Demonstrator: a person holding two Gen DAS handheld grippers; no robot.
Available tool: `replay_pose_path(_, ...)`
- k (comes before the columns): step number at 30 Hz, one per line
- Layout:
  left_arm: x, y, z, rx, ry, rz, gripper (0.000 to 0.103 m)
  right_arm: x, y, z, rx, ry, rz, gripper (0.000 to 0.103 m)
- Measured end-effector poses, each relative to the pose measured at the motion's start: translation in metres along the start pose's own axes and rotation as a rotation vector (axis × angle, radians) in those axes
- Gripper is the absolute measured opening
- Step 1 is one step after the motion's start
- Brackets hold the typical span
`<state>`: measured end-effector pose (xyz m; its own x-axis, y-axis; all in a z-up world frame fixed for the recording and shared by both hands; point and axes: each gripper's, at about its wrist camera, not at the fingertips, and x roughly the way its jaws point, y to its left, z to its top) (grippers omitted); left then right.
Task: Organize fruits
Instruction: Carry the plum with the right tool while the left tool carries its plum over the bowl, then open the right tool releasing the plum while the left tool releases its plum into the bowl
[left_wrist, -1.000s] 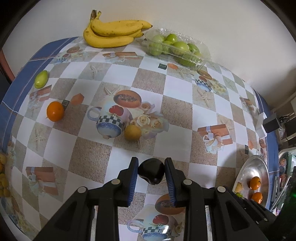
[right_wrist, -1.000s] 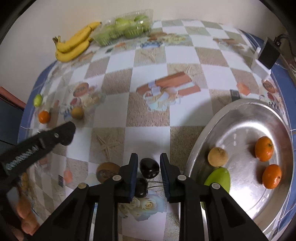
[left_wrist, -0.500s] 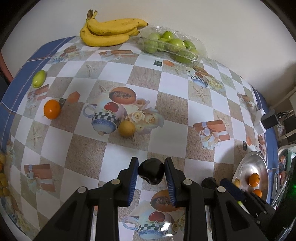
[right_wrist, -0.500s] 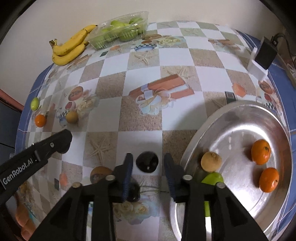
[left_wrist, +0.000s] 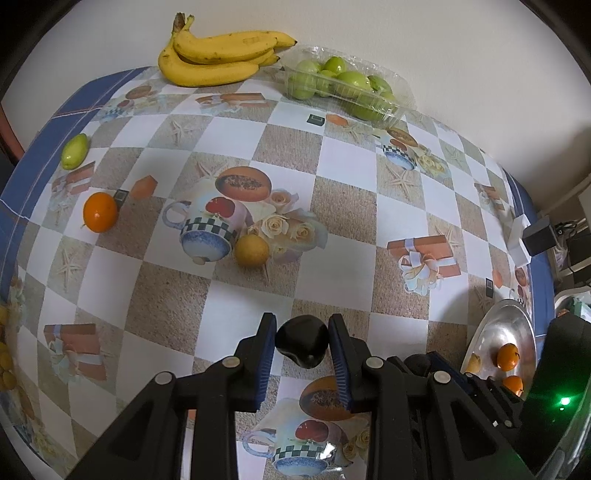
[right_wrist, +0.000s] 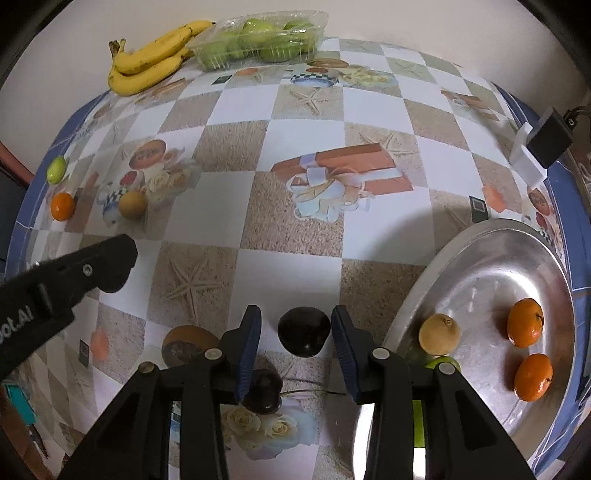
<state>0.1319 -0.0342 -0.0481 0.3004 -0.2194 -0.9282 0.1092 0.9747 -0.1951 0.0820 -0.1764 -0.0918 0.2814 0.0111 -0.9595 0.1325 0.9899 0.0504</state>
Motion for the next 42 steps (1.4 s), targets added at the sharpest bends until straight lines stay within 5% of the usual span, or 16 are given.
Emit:
replay_pose_path(5, 0.001, 0.001, 0.000, -0.004, 0.001, 0.000, 0.031, 0.001, 0.001, -0.001, -0.005, -0.006, -0.024, 0.029)
replay_pose_path(24, -0.010, -0.012, -0.004, 0.010, -0.019, -0.015, 0.031, -0.044, -0.039, 0.003, 0.144, -0.071, 0.100, 0.028)
replay_pose_path(42, -0.025, -0.108, -0.054, 0.241, -0.008, -0.047, 0.031, -0.084, -0.127, -0.035, 0.345, -0.115, 0.044, 0.029)
